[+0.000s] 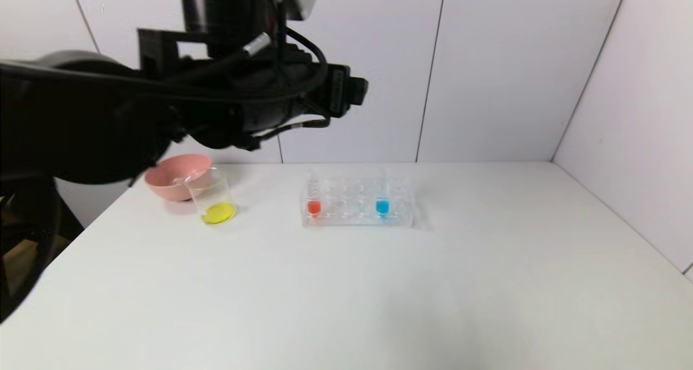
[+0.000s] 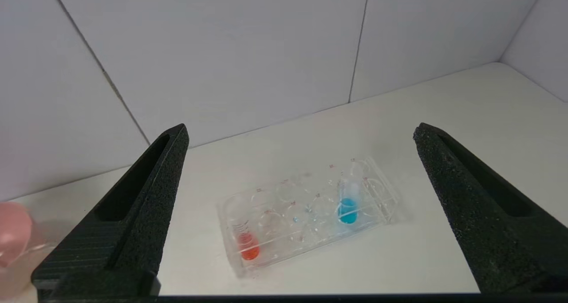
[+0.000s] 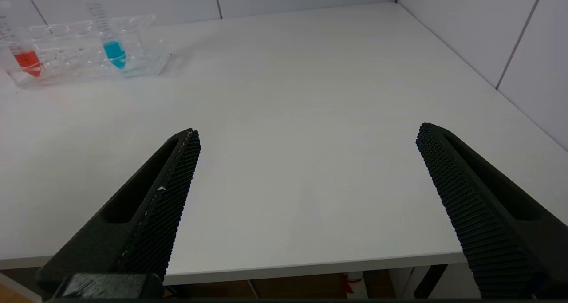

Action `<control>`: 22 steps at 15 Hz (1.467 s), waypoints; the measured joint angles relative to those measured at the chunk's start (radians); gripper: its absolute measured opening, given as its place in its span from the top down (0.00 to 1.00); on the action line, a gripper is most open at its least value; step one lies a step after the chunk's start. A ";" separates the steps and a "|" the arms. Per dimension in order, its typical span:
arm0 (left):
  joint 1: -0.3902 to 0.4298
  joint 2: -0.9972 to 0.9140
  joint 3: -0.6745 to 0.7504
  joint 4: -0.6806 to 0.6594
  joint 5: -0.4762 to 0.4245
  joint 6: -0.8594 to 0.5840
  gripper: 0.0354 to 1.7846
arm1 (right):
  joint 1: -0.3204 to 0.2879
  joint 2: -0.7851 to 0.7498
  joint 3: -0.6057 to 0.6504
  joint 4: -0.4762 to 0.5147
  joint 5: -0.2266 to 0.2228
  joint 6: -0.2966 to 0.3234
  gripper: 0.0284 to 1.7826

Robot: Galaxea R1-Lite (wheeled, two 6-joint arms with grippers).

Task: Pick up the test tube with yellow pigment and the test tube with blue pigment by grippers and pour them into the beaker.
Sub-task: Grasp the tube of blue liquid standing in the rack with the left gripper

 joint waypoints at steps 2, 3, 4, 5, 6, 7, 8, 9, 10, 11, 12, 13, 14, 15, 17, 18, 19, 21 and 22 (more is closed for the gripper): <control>-0.053 0.067 0.043 -0.141 0.056 -0.022 0.01 | 0.000 0.000 0.000 0.000 0.000 0.000 0.00; -0.077 0.096 0.064 -0.193 0.088 -0.049 0.01 | 0.000 0.000 0.000 0.000 0.000 0.000 0.00; -0.095 0.124 0.078 -0.229 0.117 -0.075 0.01 | 0.000 0.000 0.000 0.000 0.000 0.000 0.00; -0.107 0.156 0.087 -0.253 0.145 -0.105 0.01 | 0.000 0.000 0.000 0.000 0.000 0.000 0.00; -0.113 0.183 0.092 -0.272 0.172 -0.132 0.01 | 0.000 0.000 0.000 0.000 0.000 0.000 0.00; -0.119 0.214 0.096 -0.294 0.199 -0.162 0.01 | 0.000 0.000 0.000 0.000 0.000 0.000 0.00; -0.126 0.247 0.101 -0.325 0.226 -0.201 0.01 | 0.000 0.000 0.000 0.000 0.000 0.000 0.00; -0.133 0.277 0.105 -0.361 0.252 -0.241 0.01 | 0.000 0.000 0.000 0.000 0.000 0.000 0.00; -0.138 0.304 0.110 -0.393 0.278 -0.273 0.01 | 0.000 0.000 0.000 0.000 0.000 0.000 0.00; -0.141 0.332 0.116 -0.420 0.311 -0.297 0.01 | 0.000 0.000 0.000 0.000 0.000 0.000 0.00; -0.141 0.357 0.120 -0.449 0.344 -0.314 0.01 | 0.000 0.000 0.000 0.000 0.000 0.000 0.00; -0.141 0.379 0.124 -0.482 0.379 -0.329 0.01 | 0.000 0.000 0.000 0.000 0.000 0.000 0.00; -0.143 0.396 0.134 -0.509 0.404 -0.344 0.01 | 0.000 0.000 0.000 0.000 0.000 0.000 0.00; -0.145 0.409 0.144 -0.529 0.413 -0.364 0.01 | 0.000 0.000 0.000 0.000 0.000 0.000 0.00; -0.147 0.430 0.160 -0.536 0.416 -0.396 0.01 | 0.000 0.000 0.000 0.000 0.000 0.000 0.00; -0.147 0.439 0.163 -0.537 0.414 -0.400 0.01 | 0.000 0.000 0.000 0.000 0.000 0.000 0.00; -0.148 0.447 0.164 -0.537 0.410 -0.401 0.01 | 0.000 0.000 0.000 0.000 0.000 0.000 0.00; -0.148 0.466 0.156 -0.537 0.403 -0.394 0.01 | 0.000 0.000 0.000 0.000 0.000 -0.001 0.00; -0.149 0.475 0.148 -0.536 0.402 -0.393 0.01 | 0.000 0.000 0.000 0.000 0.000 0.000 0.00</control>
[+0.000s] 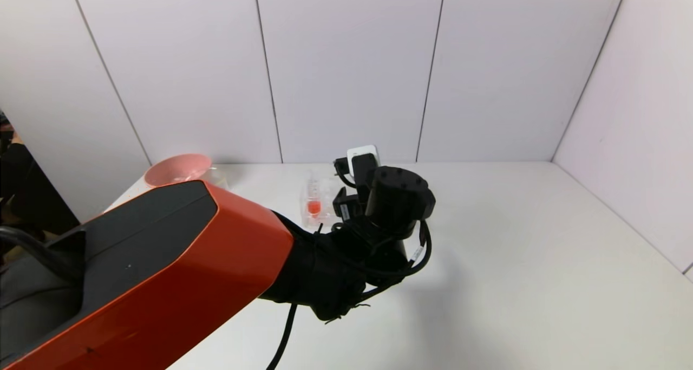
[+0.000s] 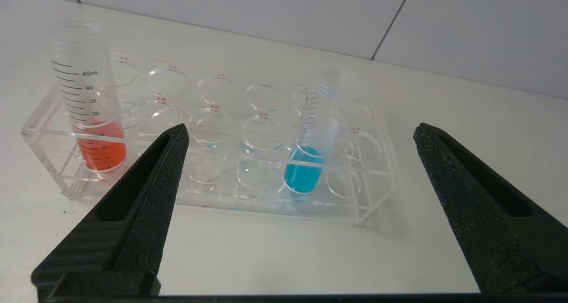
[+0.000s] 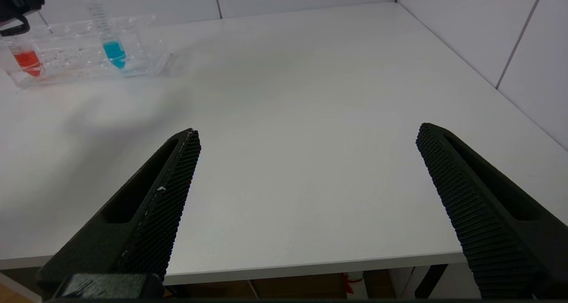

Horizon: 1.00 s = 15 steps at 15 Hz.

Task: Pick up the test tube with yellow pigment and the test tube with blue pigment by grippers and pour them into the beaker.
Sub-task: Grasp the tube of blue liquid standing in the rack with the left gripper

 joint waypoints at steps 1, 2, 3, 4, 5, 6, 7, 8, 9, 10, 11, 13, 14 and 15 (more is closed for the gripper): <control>-0.004 0.010 -0.010 0.001 -0.001 0.001 0.01 | 0.000 0.000 0.000 0.000 0.000 0.000 0.00; -0.009 0.019 -0.019 0.004 -0.002 0.004 0.01 | 0.000 0.000 0.000 0.000 0.000 0.000 0.00; -0.011 0.027 -0.029 0.009 -0.005 0.007 0.01 | 0.000 0.000 0.000 0.000 0.000 0.000 0.00; -0.012 0.037 -0.041 0.011 -0.012 0.014 0.01 | 0.000 0.000 0.000 0.000 0.000 0.000 0.00; -0.013 0.046 -0.053 0.011 -0.019 0.017 0.01 | 0.000 0.000 0.000 0.000 0.000 0.000 0.00; -0.014 0.055 -0.064 0.012 -0.024 0.020 0.01 | 0.000 0.000 0.000 0.000 0.000 0.000 0.00; -0.015 0.065 -0.073 0.012 -0.031 0.028 0.01 | 0.000 0.000 0.000 0.000 0.000 0.000 0.00; -0.014 0.074 -0.077 0.012 -0.042 0.040 0.01 | 0.000 0.000 0.000 0.000 0.000 0.000 0.00; -0.012 0.082 -0.082 0.013 -0.058 0.047 0.01 | 0.000 0.000 0.000 0.000 0.000 0.000 0.00; -0.010 0.092 -0.090 0.015 -0.073 0.049 0.01 | 0.000 0.000 0.000 0.000 0.000 0.000 0.00; -0.005 0.103 -0.101 0.016 -0.083 0.053 0.01 | 0.000 0.000 0.000 0.000 0.000 0.000 0.00; 0.012 0.124 -0.127 0.016 -0.089 0.106 0.01 | 0.000 0.000 0.000 0.000 0.000 0.000 0.00; 0.024 0.132 -0.140 0.016 -0.094 0.135 0.01 | 0.000 0.000 0.000 0.000 0.000 0.000 0.00; 0.034 0.140 -0.153 0.019 -0.104 0.151 0.01 | 0.000 0.000 0.000 0.000 0.000 0.000 0.00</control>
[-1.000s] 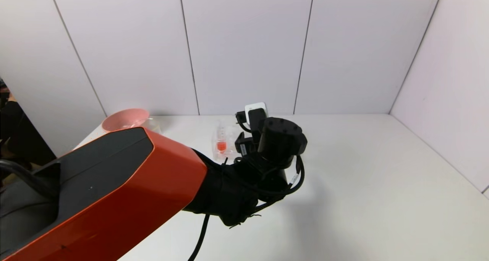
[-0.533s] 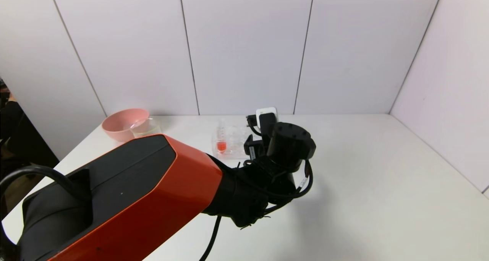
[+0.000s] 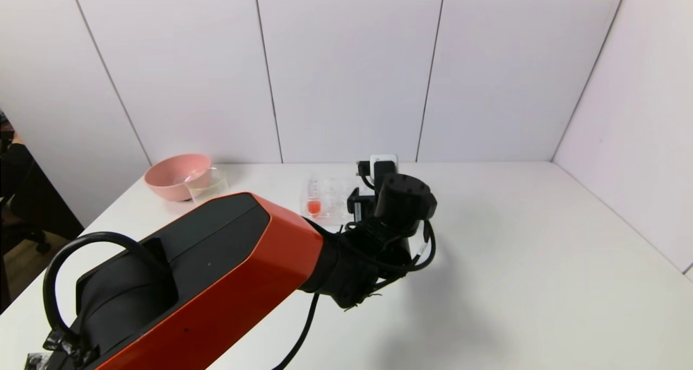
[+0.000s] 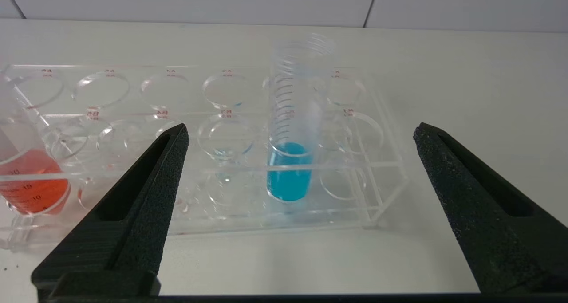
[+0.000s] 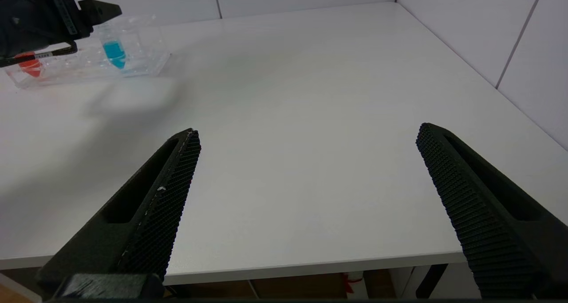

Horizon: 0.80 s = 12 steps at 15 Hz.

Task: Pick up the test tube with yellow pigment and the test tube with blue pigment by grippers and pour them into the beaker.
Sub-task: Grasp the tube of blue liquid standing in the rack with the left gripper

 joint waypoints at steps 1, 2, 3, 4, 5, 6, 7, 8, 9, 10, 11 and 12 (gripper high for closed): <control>0.007 0.006 -0.013 0.008 -0.012 0.004 0.01 | 0.000 0.000 0.000 0.000 0.000 0.000 0.00; 0.009 0.011 -0.020 0.013 -0.025 0.004 0.01 | 0.000 0.000 0.000 0.000 0.000 0.000 0.00; 0.012 0.016 -0.024 0.014 -0.032 0.004 0.01 | 0.001 0.000 0.000 0.000 0.000 0.000 0.00; 0.015 0.021 -0.026 0.014 -0.035 0.003 0.01 | 0.001 0.000 0.000 0.000 0.000 0.000 0.00; 0.018 0.026 -0.027 0.014 -0.035 0.003 0.01 | 0.000 0.000 0.000 0.000 0.000 0.000 0.00; 0.021 0.030 -0.032 0.015 -0.035 0.003 0.01 | 0.000 0.000 0.000 0.000 0.000 0.000 0.00; 0.023 0.036 -0.038 0.015 -0.037 0.003 0.01 | 0.000 0.000 0.000 0.000 0.000 0.000 0.00; 0.025 0.040 -0.041 0.015 -0.038 0.003 0.01 | 0.000 0.000 0.000 0.000 0.000 0.000 0.00; 0.027 0.043 -0.043 0.015 -0.038 0.003 0.01 | 0.000 0.000 0.000 0.000 0.000 0.000 0.00; 0.030 0.047 -0.046 0.016 -0.039 0.003 0.01 | 0.000 0.000 0.000 0.000 0.000 0.000 0.00; 0.033 0.050 -0.050 0.016 -0.040 0.003 0.01 | 0.000 0.000 0.000 0.000 0.000 0.000 0.00; 0.034 0.054 -0.055 0.016 -0.040 0.003 0.01 | 0.000 0.000 0.000 0.000 0.000 0.000 0.00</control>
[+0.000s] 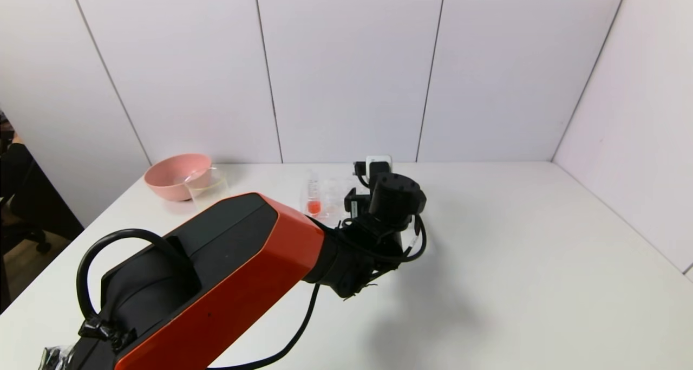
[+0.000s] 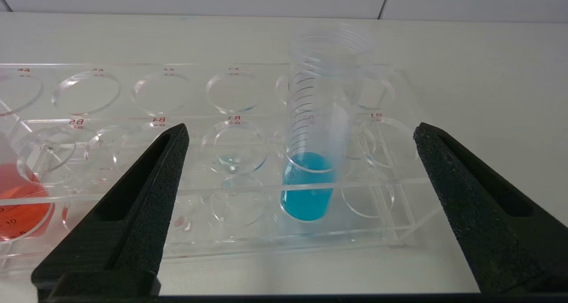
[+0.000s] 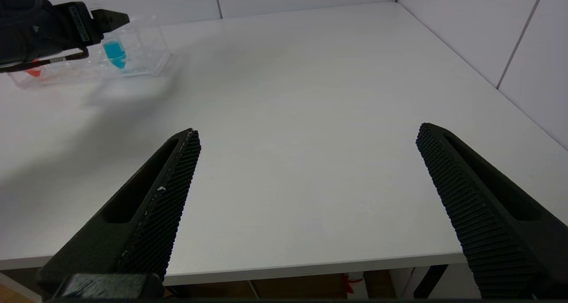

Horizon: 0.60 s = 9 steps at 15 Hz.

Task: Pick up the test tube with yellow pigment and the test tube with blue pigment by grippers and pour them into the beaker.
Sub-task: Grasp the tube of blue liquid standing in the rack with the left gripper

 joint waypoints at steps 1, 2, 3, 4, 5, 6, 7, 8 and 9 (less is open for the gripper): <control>-0.001 0.004 -0.006 0.002 -0.007 0.000 0.01 | 0.000 0.000 0.000 0.000 0.000 0.000 0.00; -0.001 0.008 -0.010 0.004 -0.013 0.000 0.01 | 0.000 0.000 0.000 0.000 0.000 0.000 0.00; 0.000 0.011 -0.014 0.005 -0.016 0.000 0.01 | 0.000 0.000 0.000 0.000 0.000 0.000 0.00; 0.000 0.014 -0.017 0.009 -0.020 0.000 0.01 | 0.000 0.000 0.000 0.000 0.000 0.000 0.00; 0.000 0.016 -0.021 0.013 -0.020 -0.002 0.02 | 0.000 0.000 0.000 0.000 0.000 0.000 0.00; 0.000 0.017 -0.023 0.015 -0.019 -0.002 0.04 | 0.000 0.000 0.000 0.000 0.000 0.000 0.00; 0.001 0.017 -0.025 0.017 -0.019 -0.002 0.08 | 0.000 0.000 0.000 0.000 0.000 0.000 0.00; 0.002 0.018 -0.026 0.018 -0.019 -0.001 0.13 | 0.000 0.000 0.000 0.000 0.000 0.000 0.00; 0.002 0.018 -0.028 0.020 -0.020 -0.002 0.20 | 0.000 0.000 0.000 0.000 0.000 -0.001 0.00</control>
